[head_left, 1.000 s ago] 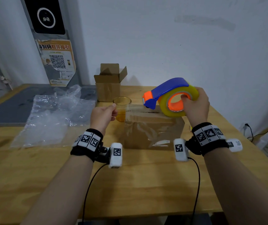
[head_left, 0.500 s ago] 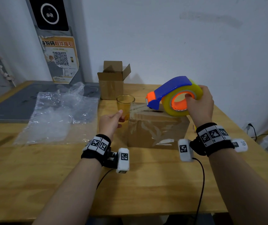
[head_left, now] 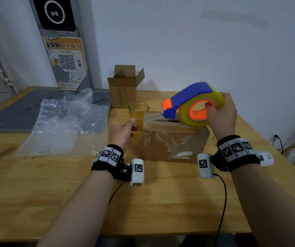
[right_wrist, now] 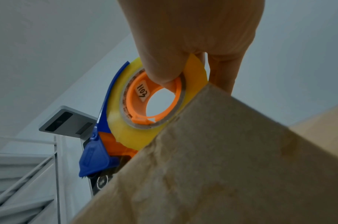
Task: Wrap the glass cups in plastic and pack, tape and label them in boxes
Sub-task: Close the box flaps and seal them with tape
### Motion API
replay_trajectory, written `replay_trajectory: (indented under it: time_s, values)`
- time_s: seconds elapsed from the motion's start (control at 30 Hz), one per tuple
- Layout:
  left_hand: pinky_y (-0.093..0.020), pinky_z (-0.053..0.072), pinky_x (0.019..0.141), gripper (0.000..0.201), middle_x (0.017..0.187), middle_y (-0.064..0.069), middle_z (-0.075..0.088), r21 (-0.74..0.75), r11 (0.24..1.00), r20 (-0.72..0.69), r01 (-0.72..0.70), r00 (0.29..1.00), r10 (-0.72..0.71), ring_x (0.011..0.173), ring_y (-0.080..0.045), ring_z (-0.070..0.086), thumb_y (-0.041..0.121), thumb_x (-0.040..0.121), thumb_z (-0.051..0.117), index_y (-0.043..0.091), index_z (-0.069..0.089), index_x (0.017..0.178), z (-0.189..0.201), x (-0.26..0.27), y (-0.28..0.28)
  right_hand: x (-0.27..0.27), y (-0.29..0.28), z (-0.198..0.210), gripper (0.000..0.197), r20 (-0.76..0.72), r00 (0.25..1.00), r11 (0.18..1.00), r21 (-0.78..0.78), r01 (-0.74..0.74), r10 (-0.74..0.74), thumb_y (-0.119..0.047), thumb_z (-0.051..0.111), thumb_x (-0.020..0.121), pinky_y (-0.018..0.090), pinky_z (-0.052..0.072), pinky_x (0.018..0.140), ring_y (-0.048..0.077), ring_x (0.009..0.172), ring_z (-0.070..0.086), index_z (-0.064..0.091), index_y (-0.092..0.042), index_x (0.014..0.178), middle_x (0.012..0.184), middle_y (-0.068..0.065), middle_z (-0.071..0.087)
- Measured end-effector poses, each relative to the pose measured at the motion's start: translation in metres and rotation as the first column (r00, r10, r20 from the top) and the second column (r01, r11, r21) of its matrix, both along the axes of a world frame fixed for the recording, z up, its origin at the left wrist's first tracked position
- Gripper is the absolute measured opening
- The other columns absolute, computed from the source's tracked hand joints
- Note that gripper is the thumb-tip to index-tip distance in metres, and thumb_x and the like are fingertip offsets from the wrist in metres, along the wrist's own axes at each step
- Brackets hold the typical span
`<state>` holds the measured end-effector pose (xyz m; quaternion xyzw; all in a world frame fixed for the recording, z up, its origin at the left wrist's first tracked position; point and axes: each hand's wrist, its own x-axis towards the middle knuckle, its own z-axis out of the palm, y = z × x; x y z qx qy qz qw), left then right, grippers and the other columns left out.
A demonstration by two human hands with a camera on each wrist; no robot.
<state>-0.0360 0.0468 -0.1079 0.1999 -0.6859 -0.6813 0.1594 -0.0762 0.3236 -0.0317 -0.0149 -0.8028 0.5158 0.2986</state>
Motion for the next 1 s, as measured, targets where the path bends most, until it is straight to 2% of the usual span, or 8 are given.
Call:
replay_trajectory:
  time_s: [0.23, 0.43, 0.57, 0.67, 0.73, 0.83, 0.9, 1.0]
  values:
    - [-0.041, 0.06, 0.084, 0.041, 0.082, 0.004, 0.078, -0.188, 0.981, 0.059, 0.054, 0.997, -0.044, 0.08, -0.02, 0.075, 0.051, 0.098, 0.062, 0.019, 0.08, 0.081, -0.021, -0.007, 0.008, -0.001, -0.001, -0.002, 0.028, 0.006, 1.0, 1.0, 0.017, 0.013, -0.013, -0.019, 0.065, 0.095, 0.043, 0.055, 0.091, 0.022, 0.097, 0.063, 0.058, -0.022, 0.123, 0.101, -0.005, 0.064]
    - [-0.037, 0.051, 0.075, 0.061, 0.08, -0.005, 0.069, -0.619, 0.755, 0.296, 0.214, 0.955, -0.028, 0.082, -0.03, 0.067, 0.063, 0.104, 0.033, 0.017, 0.065, 0.08, -0.005, -0.004, 0.013, -0.002, -0.002, -0.004, 0.03, 0.003, 1.0, 1.0, 0.006, 0.019, -0.019, -0.019, 0.064, 0.096, 0.043, 0.056, 0.093, 0.022, 0.098, 0.063, 0.056, -0.023, 0.125, 0.106, -0.003, 0.064]
    - [-0.038, 0.053, 0.078, 0.07, 0.088, -0.009, 0.07, -0.556, 0.761, 0.443, 0.334, 0.894, -0.069, 0.086, -0.03, 0.069, 0.068, 0.102, 0.032, 0.007, 0.066, 0.095, -0.013, -0.004, 0.007, -0.003, -0.002, -0.005, 0.033, -0.002, 1.0, 1.0, 0.012, 0.022, -0.022, -0.019, 0.064, 0.095, 0.044, 0.055, 0.093, 0.024, 0.1, 0.063, 0.057, -0.021, 0.127, 0.111, 0.001, 0.067]
    - [-0.031, 0.045, 0.072, 0.037, 0.098, 0.002, 0.066, -0.563, 0.815, 0.171, 0.137, 0.984, -0.047, 0.095, -0.019, 0.065, 0.044, 0.108, 0.044, 0.012, 0.062, 0.11, 0.004, 0.002, 0.005, -0.005, -0.001, -0.005, 0.034, -0.007, 1.0, 1.0, 0.019, 0.024, -0.024, -0.019, 0.064, 0.095, 0.044, 0.055, 0.092, 0.025, 0.101, 0.064, 0.056, -0.021, 0.127, 0.111, 0.001, 0.067]
    - [-0.026, 0.042, 0.069, 0.034, 0.098, 0.003, 0.064, -0.43, 0.894, 0.027, 0.13, 0.991, -0.131, 0.091, -0.014, 0.062, 0.046, 0.108, 0.042, 0.019, 0.063, 0.107, 0.023, 0.006, 0.016, -0.006, -0.001, -0.006, 0.034, -0.006, 1.0, 1.0, 0.014, 0.019, -0.019, -0.019, 0.064, 0.095, 0.042, 0.055, 0.091, 0.024, 0.1, 0.063, 0.056, -0.021, 0.127, 0.111, 0.002, 0.067]
    - [-0.035, 0.052, 0.091, 0.045, 0.115, 0.009, 0.067, -0.239, 0.901, 0.093, 0.362, 0.932, -0.35, 0.106, -0.011, 0.063, 0.058, 0.092, 0.066, 0.027, 0.059, 0.124, 0.031, 0.016, 0.043, -0.007, 0.0, -0.007, 0.034, -0.003, 1.0, 1.0, 0.008, 0.008, -0.008, -0.019, 0.064, 0.094, 0.04, 0.055, 0.09, 0.023, 0.1, 0.063, 0.056, -0.021, 0.128, 0.112, 0.002, 0.067]
    - [-0.041, 0.052, 0.102, 0.055, 0.122, 0.01, 0.067, -0.168, 0.922, 0.061, 0.35, 0.937, -0.344, 0.114, -0.011, 0.063, 0.044, 0.089, 0.076, 0.026, 0.052, 0.136, 0.022, 0.017, 0.051, -0.007, 0.002, -0.005, 0.036, 0.003, 1.0, 1.0, -0.001, -0.023, 0.023, -0.017, 0.064, 0.093, 0.037, 0.054, 0.085, 0.022, 0.097, 0.062, 0.057, -0.02, 0.127, 0.111, 0.0, 0.066]
    - [-0.036, 0.053, 0.1, 0.051, 0.121, 0.01, 0.069, -0.04, 0.955, -0.017, 0.293, 0.956, -0.294, 0.113, -0.011, 0.065, 0.035, 0.091, 0.077, 0.028, 0.055, 0.137, 0.017, 0.017, 0.05, -0.006, 0.006, -0.002, 0.035, 0.043, 0.994, 0.993, -0.069, -0.1, 0.103, -0.015, 0.064, 0.086, 0.033, 0.054, 0.076, 0.017, 0.089, 0.063, 0.061, -0.02, 0.12, 0.106, 0.0, 0.068]
